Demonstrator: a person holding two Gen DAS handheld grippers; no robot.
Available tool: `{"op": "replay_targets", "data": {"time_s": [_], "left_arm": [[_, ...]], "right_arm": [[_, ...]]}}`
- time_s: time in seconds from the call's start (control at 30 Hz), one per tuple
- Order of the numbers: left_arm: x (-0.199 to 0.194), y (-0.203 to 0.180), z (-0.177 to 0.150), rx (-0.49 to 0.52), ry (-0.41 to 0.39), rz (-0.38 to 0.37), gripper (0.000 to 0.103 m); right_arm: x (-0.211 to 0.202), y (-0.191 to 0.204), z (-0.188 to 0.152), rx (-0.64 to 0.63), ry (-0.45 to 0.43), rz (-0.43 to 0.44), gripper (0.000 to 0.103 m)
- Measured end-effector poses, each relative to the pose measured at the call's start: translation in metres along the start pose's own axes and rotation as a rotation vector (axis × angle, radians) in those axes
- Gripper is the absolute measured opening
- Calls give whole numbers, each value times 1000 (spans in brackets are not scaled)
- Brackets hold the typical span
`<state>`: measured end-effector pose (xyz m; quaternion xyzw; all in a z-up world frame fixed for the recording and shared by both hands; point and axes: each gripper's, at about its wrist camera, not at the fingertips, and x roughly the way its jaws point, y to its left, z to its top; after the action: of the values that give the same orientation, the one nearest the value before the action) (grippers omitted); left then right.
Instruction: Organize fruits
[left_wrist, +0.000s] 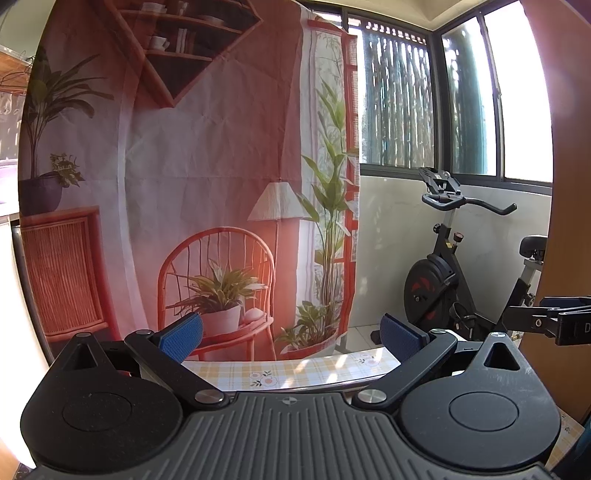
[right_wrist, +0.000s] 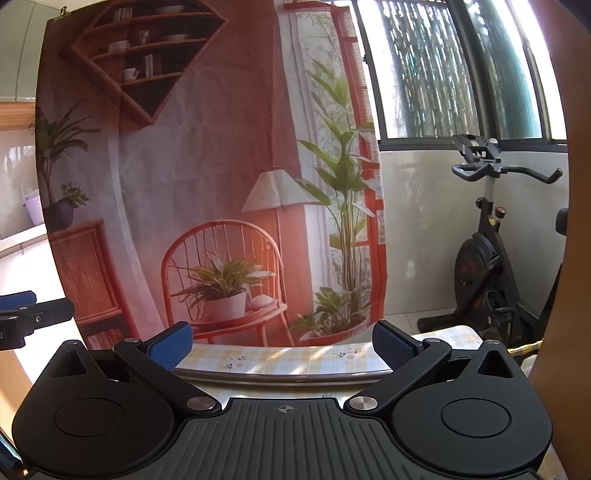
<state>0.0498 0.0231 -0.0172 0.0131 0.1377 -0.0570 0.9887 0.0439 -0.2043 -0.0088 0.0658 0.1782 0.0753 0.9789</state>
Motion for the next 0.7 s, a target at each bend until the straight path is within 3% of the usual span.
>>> {"op": "replay_targets", "data": {"time_s": [0.7], "left_arm": [[-1, 3, -1, 8, -8, 4, 103]], "right_arm": [[0, 1, -1, 4, -3, -4, 103]]}}
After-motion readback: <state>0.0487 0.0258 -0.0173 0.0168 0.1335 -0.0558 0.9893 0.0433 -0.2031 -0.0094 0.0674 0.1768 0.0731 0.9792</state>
